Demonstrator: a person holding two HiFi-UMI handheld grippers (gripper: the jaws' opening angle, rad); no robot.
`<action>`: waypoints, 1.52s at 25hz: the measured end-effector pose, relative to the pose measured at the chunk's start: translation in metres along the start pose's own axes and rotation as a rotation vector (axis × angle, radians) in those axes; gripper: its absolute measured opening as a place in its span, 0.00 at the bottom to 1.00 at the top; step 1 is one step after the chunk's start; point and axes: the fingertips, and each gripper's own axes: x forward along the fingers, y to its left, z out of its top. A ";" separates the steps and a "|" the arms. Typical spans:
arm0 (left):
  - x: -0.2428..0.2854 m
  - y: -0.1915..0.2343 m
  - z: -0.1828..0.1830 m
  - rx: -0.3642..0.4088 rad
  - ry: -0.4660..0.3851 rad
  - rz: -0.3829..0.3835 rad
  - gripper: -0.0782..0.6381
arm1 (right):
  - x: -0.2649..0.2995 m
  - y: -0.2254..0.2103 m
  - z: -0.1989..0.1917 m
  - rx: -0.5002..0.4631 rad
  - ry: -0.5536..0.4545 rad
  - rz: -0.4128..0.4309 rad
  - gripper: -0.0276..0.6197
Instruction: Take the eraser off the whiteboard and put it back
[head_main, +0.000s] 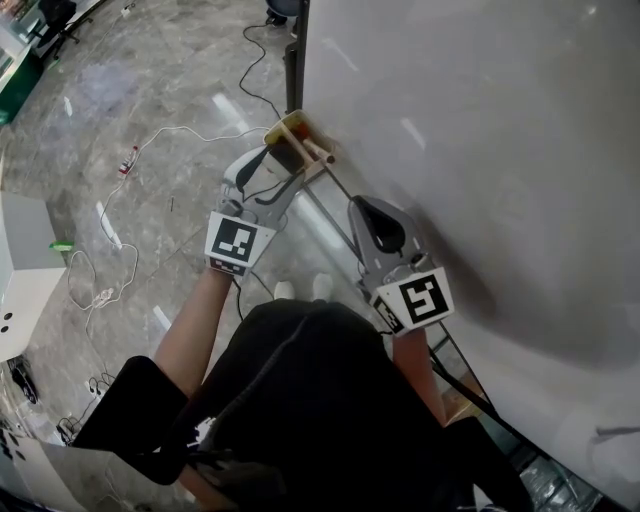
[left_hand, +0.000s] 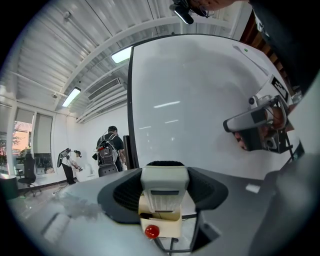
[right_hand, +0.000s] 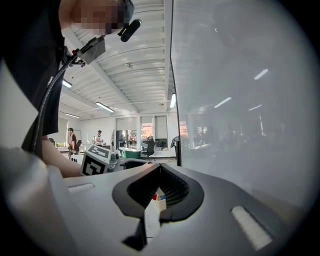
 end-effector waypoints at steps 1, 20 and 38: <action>0.001 -0.001 -0.002 -0.002 0.003 -0.003 0.49 | -0.001 0.000 0.000 0.000 0.001 -0.004 0.06; 0.023 -0.003 -0.025 -0.002 0.055 -0.041 0.49 | -0.003 -0.014 -0.005 0.010 0.025 -0.044 0.06; 0.039 -0.006 -0.053 -0.004 0.115 -0.069 0.49 | -0.005 -0.022 -0.013 0.018 0.054 -0.080 0.06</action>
